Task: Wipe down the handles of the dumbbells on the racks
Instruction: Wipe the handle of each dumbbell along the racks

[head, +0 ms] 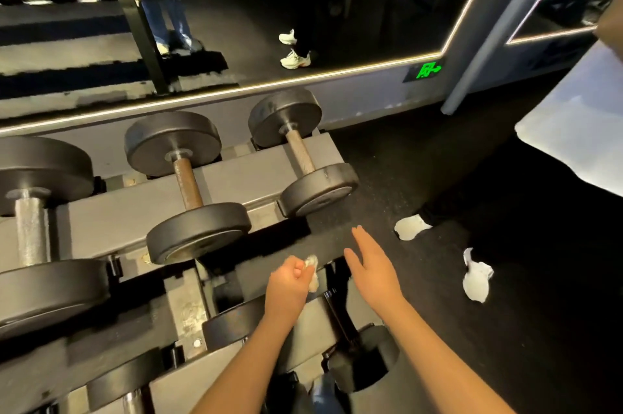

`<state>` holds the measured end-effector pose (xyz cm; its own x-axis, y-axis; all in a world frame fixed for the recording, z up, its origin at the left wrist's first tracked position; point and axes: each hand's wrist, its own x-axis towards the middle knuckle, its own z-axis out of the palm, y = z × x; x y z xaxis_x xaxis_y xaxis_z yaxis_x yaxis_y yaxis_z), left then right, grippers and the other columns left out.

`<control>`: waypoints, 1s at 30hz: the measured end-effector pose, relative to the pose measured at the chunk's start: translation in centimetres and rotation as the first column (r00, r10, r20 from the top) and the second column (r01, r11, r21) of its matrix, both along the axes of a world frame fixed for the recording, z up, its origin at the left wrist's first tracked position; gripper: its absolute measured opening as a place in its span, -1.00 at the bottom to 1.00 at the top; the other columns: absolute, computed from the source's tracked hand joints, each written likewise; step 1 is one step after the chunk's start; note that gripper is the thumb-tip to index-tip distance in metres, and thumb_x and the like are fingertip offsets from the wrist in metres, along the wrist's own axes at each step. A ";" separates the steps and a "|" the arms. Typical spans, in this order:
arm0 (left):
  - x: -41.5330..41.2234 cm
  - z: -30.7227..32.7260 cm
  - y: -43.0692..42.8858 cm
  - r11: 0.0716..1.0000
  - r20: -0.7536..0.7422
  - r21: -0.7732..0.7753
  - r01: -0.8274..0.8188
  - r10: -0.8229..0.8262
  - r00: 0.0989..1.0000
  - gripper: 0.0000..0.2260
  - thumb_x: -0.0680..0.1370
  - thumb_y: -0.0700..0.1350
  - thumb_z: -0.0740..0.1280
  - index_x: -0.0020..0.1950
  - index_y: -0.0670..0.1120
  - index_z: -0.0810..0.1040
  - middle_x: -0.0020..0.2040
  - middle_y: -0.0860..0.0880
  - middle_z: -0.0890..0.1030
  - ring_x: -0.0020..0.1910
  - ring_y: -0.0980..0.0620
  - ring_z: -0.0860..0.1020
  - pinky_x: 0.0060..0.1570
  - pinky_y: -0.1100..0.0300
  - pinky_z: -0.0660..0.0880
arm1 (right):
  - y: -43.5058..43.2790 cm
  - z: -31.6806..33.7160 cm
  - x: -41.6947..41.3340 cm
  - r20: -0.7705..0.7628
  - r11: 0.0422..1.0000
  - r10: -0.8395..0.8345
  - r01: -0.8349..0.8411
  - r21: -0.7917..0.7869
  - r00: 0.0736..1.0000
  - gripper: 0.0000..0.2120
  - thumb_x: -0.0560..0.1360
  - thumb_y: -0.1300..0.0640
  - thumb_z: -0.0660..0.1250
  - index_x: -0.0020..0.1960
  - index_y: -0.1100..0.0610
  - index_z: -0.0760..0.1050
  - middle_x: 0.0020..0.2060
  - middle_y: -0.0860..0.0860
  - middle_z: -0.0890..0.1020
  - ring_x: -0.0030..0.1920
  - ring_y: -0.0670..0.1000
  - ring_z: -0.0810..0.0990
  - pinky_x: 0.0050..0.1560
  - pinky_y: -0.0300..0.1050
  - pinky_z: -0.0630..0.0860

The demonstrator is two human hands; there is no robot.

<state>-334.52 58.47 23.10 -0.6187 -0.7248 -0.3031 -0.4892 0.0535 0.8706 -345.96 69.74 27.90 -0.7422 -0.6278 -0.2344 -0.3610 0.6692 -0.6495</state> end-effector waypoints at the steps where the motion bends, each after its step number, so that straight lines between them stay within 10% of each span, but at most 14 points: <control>1: 0.3 -0.6 0.7 0.999 0.021 0.010 0.046 -0.046 0.999 -0.75 0.55 -0.07 0.35 -0.30 -0.06 0.40 -0.39 0.05 0.46 -0.36 0.10 0.42 -0.27 0.18 0.28 | 1.0 -0.6 0.7 0.031 0.999 -0.035 0.035 0.017 0.999 -0.52 0.63 0.03 0.14 0.52 0.08 0.17 0.50 -0.03 0.23 0.48 -0.05 0.19 0.44 -0.17 0.13; 11: 2.9 -6.2 6.1 0.994 0.222 0.001 0.107 -0.105 0.969 -0.79 0.57 -0.05 0.30 -0.25 -0.06 0.49 -0.28 0.02 0.55 -0.23 0.04 0.53 -0.23 0.18 0.38 | 9.7 -9.4 4.1 0.135 0.945 -0.075 0.027 0.327 0.988 -0.59 0.61 -0.07 0.14 0.38 0.12 0.33 0.28 0.06 0.48 0.32 0.09 0.41 0.24 -0.09 0.37; 18: 1.9 -10.4 8.9 0.999 0.245 0.045 0.006 -0.016 0.969 -0.88 0.59 -0.07 0.28 -0.13 -0.04 0.52 -0.19 -0.01 0.58 -0.15 0.03 0.54 -0.09 0.15 0.46 | 13.8 -16.2 5.8 -0.012 0.833 0.263 -0.221 0.508 0.965 -0.42 0.61 -0.21 -0.02 0.56 -0.03 -0.01 0.56 -0.06 -0.08 0.55 0.03 -0.16 0.52 0.05 -0.06; 23: -0.2 -12.9 9.5 0.988 0.173 0.063 -0.138 0.126 0.977 -0.90 0.60 -0.08 0.28 -0.11 -0.05 0.49 -0.21 0.04 0.53 -0.18 0.12 0.49 -0.18 0.23 0.37 | 14.3 -18.0 3.0 -0.023 0.858 0.320 -0.280 0.431 0.947 0.15 0.14 -0.62 -0.46 0.54 -0.02 0.03 0.55 -0.03 0.01 0.54 0.04 -0.09 0.49 0.11 -0.03; 30: -3.8 -16.0 10.3 0.912 0.096 0.003 -0.411 0.409 0.908 -0.93 0.58 -0.14 0.31 -0.11 -0.06 0.50 -0.16 0.04 0.54 -0.15 0.11 0.47 -0.12 0.26 0.35 | 14.4 -20.0 3.5 -0.071 0.992 0.087 -0.080 0.098 0.994 -0.43 0.37 -0.36 0.17 0.18 0.01 0.41 0.09 -0.10 0.40 0.17 0.00 0.44 0.19 0.09 0.42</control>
